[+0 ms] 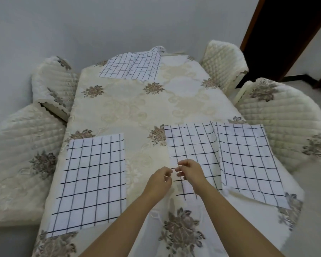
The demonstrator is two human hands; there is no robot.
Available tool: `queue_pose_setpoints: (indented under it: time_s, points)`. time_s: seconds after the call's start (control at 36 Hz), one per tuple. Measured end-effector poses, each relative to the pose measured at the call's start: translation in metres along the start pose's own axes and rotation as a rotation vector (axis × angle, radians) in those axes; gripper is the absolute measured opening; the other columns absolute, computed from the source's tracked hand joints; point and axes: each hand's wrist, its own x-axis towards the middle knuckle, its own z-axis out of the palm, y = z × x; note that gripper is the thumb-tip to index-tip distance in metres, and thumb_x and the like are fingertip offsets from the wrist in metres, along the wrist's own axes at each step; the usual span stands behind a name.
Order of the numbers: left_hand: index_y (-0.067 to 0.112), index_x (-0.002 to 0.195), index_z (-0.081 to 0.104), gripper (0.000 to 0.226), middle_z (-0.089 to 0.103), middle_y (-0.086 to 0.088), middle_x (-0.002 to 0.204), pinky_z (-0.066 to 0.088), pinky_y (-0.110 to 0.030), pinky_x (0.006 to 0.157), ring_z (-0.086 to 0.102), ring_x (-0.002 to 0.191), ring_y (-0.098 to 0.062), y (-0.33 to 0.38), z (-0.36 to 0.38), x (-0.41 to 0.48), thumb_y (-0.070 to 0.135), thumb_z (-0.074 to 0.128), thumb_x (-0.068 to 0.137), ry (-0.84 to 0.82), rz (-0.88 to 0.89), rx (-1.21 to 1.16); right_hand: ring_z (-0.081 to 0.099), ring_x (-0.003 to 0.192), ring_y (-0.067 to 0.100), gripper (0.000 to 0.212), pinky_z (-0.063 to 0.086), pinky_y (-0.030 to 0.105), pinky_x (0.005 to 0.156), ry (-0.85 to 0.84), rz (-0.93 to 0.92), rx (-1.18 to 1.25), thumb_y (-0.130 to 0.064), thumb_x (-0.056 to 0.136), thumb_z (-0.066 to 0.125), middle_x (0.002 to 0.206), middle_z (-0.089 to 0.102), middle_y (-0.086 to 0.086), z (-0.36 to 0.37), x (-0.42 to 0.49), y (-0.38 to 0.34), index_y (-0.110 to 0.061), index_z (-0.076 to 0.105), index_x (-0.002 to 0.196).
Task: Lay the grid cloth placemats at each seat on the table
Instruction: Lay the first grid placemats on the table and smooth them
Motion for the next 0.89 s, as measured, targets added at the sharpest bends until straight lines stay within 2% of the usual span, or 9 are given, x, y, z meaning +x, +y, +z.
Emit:
queue_pose_setpoints:
  time_s: [0.22,0.33,0.44,0.58,0.67,0.72,0.81,0.83,0.89]
  points:
    - [0.017,0.119,0.056,0.027,0.06,0.0,0.115,0.043,-0.021,0.076,0.053,0.092,-0.011,0.056,0.068,0.013,0.017,0.044,0.095,-0.012,-0.088,-0.032,0.059,0.068,0.014,0.019,0.041,0.019,0.059,0.026,-0.012,-0.047,-0.001,0.091,0.043,0.088,0.065,0.007,-0.086,0.004,0.008,-0.008,0.057,0.101]
    - [0.019,0.119,0.055,0.027,0.059,0.002,0.108,0.05,-0.029,0.08,0.057,0.093,-0.015,0.08,0.095,0.022,0.021,0.045,0.094,-0.015,-0.146,-0.017,0.058,0.066,0.013,0.02,0.042,0.02,0.059,0.024,-0.004,-0.097,-0.002,0.09,0.042,0.085,0.065,0.004,-0.123,0.013,0.014,-0.01,0.056,0.101]
    - [0.017,0.119,0.053,0.027,0.056,0.004,0.099,0.046,-0.024,0.067,0.054,0.084,-0.014,0.096,0.115,0.029,0.021,0.046,0.093,-0.017,-0.191,-0.016,0.057,0.066,0.012,0.021,0.042,0.02,0.06,0.01,0.0,-0.163,0.0,0.089,0.042,0.082,0.063,0.002,-0.151,0.025,0.02,-0.01,0.056,0.1]
    - [0.017,0.118,0.053,0.029,0.059,0.004,0.095,0.05,-0.031,0.08,0.058,0.086,-0.017,0.108,0.133,0.032,0.027,0.054,0.09,-0.019,-0.258,0.01,0.056,0.065,0.014,0.016,0.048,0.024,0.068,-0.06,0.016,-0.233,-0.001,0.089,0.044,0.083,0.063,0.006,-0.174,0.034,0.026,-0.012,0.056,0.092]
    - [0.016,0.118,0.051,0.032,0.06,0.0,0.106,0.047,-0.027,0.079,0.055,0.088,-0.015,0.112,0.142,0.034,0.03,0.056,0.09,-0.037,-0.283,0.059,0.057,0.063,0.013,0.014,0.051,0.03,0.074,-0.175,0.026,-0.32,-0.004,0.089,0.047,0.077,0.062,0.003,-0.18,0.035,0.029,-0.013,0.056,0.084]
    - [0.016,0.114,0.051,0.03,0.058,-0.002,0.11,0.042,-0.023,0.072,0.051,0.086,-0.014,0.115,0.146,0.034,0.032,0.057,0.089,-0.046,-0.288,0.117,0.058,0.061,0.012,0.016,0.05,0.024,0.063,-0.245,0.02,-0.393,-0.006,0.089,0.048,0.074,0.063,0.001,-0.182,0.033,0.029,-0.015,0.057,0.081]
    - [0.017,0.101,0.049,0.018,0.055,-0.003,0.099,0.037,-0.021,0.058,0.047,0.08,-0.015,0.119,0.15,0.035,0.029,0.055,0.09,-0.06,-0.304,0.177,0.059,0.058,0.009,0.014,0.041,0.015,0.049,-0.316,0.033,-0.443,-0.009,0.091,0.046,0.073,0.064,0.0,-0.183,0.03,0.028,-0.012,0.057,0.084]
    - [0.015,0.101,0.05,0.017,0.054,-0.004,0.096,0.037,-0.02,0.057,0.047,0.079,-0.015,0.12,0.151,0.035,0.028,0.054,0.09,-0.072,-0.31,0.198,0.06,0.057,0.009,0.014,0.041,0.015,0.049,-0.336,0.042,-0.448,-0.01,0.092,0.045,0.073,0.064,0.001,-0.183,0.03,0.028,-0.012,0.057,0.084]
    - [0.015,0.098,0.048,0.013,0.052,-0.003,0.093,0.04,-0.022,0.063,0.047,0.08,-0.016,0.121,0.153,0.035,0.025,0.052,0.091,-0.07,-0.314,0.232,0.06,0.057,0.009,0.017,0.042,0.015,0.049,-0.368,0.032,-0.461,-0.01,0.092,0.044,0.073,0.065,0.001,-0.182,0.029,0.028,-0.014,0.056,0.081]
